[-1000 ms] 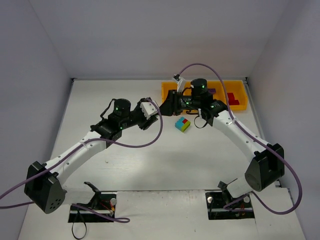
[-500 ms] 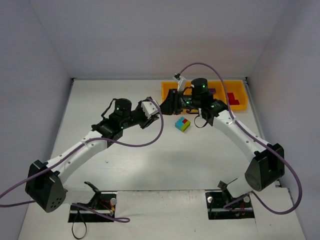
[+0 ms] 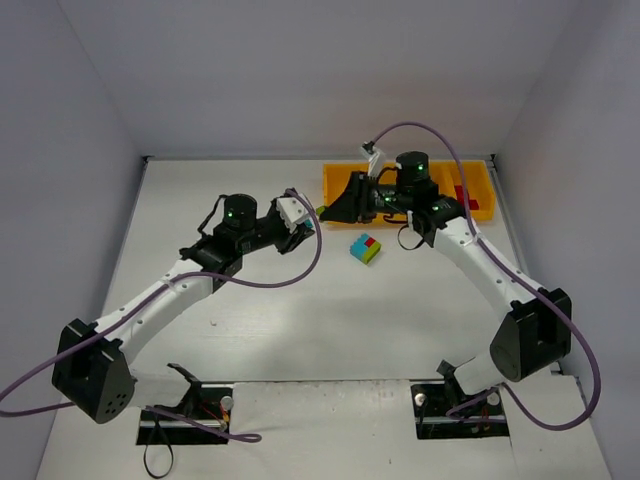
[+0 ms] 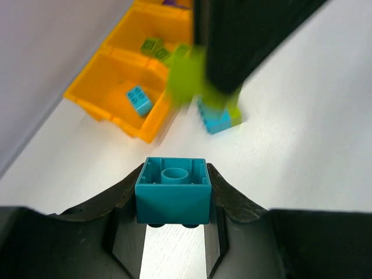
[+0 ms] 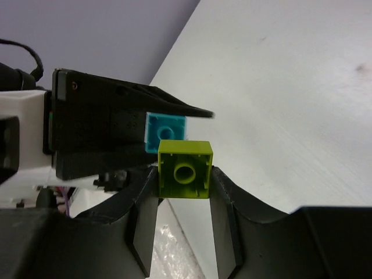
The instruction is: Sort the legos into containers by color
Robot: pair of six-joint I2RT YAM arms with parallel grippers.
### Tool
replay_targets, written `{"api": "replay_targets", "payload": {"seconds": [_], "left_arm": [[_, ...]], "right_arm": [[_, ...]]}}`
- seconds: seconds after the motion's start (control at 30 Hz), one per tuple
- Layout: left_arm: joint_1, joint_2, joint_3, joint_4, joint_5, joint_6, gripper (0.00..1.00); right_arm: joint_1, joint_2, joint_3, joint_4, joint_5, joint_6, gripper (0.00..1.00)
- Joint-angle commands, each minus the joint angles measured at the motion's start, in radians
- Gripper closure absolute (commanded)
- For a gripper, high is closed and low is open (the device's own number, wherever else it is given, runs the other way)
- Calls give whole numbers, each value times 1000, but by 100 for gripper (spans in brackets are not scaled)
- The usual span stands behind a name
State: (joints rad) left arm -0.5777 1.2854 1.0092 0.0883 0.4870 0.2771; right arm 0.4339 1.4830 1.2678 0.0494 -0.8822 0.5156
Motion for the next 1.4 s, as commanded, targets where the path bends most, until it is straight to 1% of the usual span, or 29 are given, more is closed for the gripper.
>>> {"api": "replay_targets", "payload": {"seconds": [0.0,0.13,0.2,0.33,0.37,0.43,0.47,0.6,0.63,0.7,0.73,0.8,0.83,0.9,0.93,1.03,1.1,1.17,1.2,1.23,1.27,1.3,1.33,1.37], "left_arm": [[76,-6,-4,65,33,-64,100],[87,-8,-43,90,38,-75,100],[91,-3,-49,91,36,-82,100],[93,6,-43,88,36,-114,100],[93,2,-41,88,33,-125,100],[91,0,-37,88,32,-154,100],[93,-1,-34,87,30,-164,100],[91,8,-8,47,10,-210,100],[88,9,-1,45,10,-231,100],[90,15,17,36,4,-246,100],[88,20,25,34,-8,-265,100],[88,34,51,24,-16,-295,100],[88,41,64,15,-25,-314,100],[87,75,118,-21,-36,-337,100],[87,87,141,-36,-39,-354,100],[84,149,230,-81,-41,-381,100],[78,204,273,-84,-44,-391,100],[75,270,351,-87,-57,-406,100],[70,296,382,-87,-67,-415,100],[68,322,446,-107,-76,-439,100],[65,381,481,-139,-86,-450,100],[61,412,517,-148,-105,-461,100],[61,473,582,-154,-111,-478,100],[58,503,615,-162,-119,-484,100]], "right_arm": [[-111,-44,27,44,-26,-22,100],[-162,-36,45,40,-32,-25,100],[-173,-30,61,33,-3,-41,100],[-184,41,103,-23,256,-124,100],[-184,63,111,-23,396,-134,100],[-185,133,137,-20,548,-141,100],[-187,166,152,-20,694,-137,100],[-201,328,269,-22,847,-135,98],[-202,383,310,-20,867,-131,94],[-210,433,347,-22,905,-131,89],[-213,457,363,-22,907,-132,75],[-218,510,400,-25,910,-129,62],[-218,532,407,-25,922,-127,47],[-221,553,427,-26,910,-127,39],[-222,554,432,-28,901,-129,31],[-221,515,432,-28,891,-146,23],[-221,478,411,-28,863,-167,23],[-221,389,375,-28,855,-172,22],[-221,355,320,-28,852,-167,22],[-221,279,286,-29,844,-161,22],[-221,234,248,-29,830,-154,22],[-222,194,163,-28,825,-135,23],[-221,110,121,-28,816,-128,23],[-219,68,79,-28,798,-123,23]]}}
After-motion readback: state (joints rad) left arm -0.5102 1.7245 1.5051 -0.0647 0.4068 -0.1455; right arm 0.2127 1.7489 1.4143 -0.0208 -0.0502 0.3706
